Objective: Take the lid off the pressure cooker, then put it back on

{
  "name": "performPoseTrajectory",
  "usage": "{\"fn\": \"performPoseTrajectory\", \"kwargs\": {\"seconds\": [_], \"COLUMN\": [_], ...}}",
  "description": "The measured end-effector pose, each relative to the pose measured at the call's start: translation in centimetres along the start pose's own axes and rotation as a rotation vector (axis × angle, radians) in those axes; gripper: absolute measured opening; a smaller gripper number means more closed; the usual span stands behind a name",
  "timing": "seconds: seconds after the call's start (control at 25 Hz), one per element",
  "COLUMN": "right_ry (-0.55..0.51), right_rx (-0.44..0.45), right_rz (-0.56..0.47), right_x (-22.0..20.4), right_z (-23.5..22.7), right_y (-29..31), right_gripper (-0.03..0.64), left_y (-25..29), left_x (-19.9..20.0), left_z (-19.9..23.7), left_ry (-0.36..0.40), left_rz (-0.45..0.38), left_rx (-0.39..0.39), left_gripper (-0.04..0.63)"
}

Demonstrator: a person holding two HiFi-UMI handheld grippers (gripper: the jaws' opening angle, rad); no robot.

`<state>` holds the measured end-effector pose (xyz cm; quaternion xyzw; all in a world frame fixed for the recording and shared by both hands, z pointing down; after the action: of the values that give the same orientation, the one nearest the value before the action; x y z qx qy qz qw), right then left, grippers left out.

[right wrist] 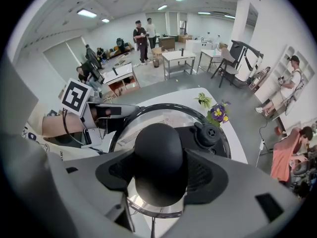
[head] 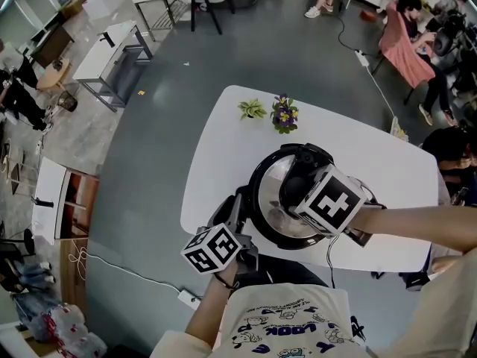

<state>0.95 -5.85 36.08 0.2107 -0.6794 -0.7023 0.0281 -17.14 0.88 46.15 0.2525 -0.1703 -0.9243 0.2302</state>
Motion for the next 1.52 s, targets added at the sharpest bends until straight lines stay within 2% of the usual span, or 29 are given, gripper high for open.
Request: {"fn": "performPoseTrajectory", "kwargs": {"seconds": [0.92, 1.52], "right_ry": [-0.042, -0.029], "right_rx": [0.016, 0.034], "right_rz": [0.017, 0.003], "right_x": [0.3, 1.2], "right_z": [0.3, -0.4], "right_y": [-0.2, -1.3], "right_gripper": [0.299, 0.296], "left_y": [-0.3, -0.4], "left_x": [0.2, 0.4], "left_z": [-0.3, -0.1], "left_ry": [0.013, 0.021], "left_rz": [0.004, 0.009], "left_rx": [0.011, 0.007], "left_gripper": [0.124, 0.124]}}
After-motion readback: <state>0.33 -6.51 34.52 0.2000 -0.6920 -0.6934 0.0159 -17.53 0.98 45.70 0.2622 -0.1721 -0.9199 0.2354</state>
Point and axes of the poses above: the fingertips, and each gripper's own axes: y forward along the fingers, z to its left, x out of its top, the point moved 8 cm from there along -y, backward along the fingers, and after that the axes turned 11 degrees about -y, right-handed, at the moved point
